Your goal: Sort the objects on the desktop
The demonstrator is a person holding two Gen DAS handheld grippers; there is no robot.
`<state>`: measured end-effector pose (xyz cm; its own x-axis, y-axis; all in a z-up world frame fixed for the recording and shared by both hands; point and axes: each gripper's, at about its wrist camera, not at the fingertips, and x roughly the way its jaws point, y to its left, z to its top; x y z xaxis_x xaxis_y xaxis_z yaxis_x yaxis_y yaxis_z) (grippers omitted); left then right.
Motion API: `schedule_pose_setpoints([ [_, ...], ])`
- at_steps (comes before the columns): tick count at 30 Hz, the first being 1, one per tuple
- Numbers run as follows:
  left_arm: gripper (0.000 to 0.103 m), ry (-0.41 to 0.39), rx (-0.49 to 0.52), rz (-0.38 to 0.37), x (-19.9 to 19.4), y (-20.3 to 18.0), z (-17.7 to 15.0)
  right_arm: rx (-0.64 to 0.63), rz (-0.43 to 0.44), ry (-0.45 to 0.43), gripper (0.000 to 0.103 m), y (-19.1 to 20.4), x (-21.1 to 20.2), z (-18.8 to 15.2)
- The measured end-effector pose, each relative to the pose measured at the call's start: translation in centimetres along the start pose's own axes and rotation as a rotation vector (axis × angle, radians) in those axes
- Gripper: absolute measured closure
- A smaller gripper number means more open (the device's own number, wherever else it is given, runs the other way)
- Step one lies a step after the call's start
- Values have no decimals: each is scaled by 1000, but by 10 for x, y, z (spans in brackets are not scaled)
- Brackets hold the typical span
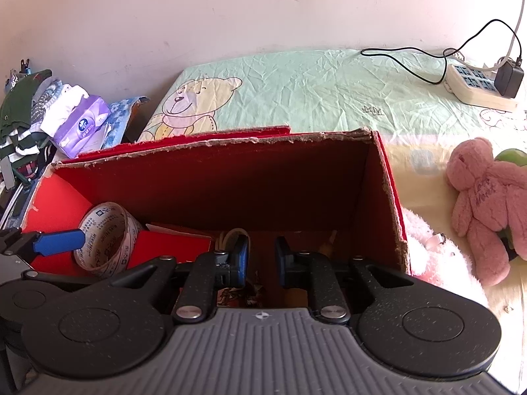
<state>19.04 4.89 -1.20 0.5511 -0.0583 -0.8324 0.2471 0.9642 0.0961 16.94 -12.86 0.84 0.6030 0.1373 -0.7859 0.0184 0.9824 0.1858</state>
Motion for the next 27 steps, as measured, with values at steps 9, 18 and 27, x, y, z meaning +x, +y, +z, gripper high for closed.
schedule_pose_setpoints([
  [9,7,-5,-32,-29,-17,3,-4,12,-72,-67,82,4,-20,-7],
  [18,0,-45,-5,-7,-47,-10,-20,50,-95,-128,73,6,-58,-27],
  [27,0,-36,-6,49,-67,-10,-25,50,-90,-174,73,14,-81,-40],
])
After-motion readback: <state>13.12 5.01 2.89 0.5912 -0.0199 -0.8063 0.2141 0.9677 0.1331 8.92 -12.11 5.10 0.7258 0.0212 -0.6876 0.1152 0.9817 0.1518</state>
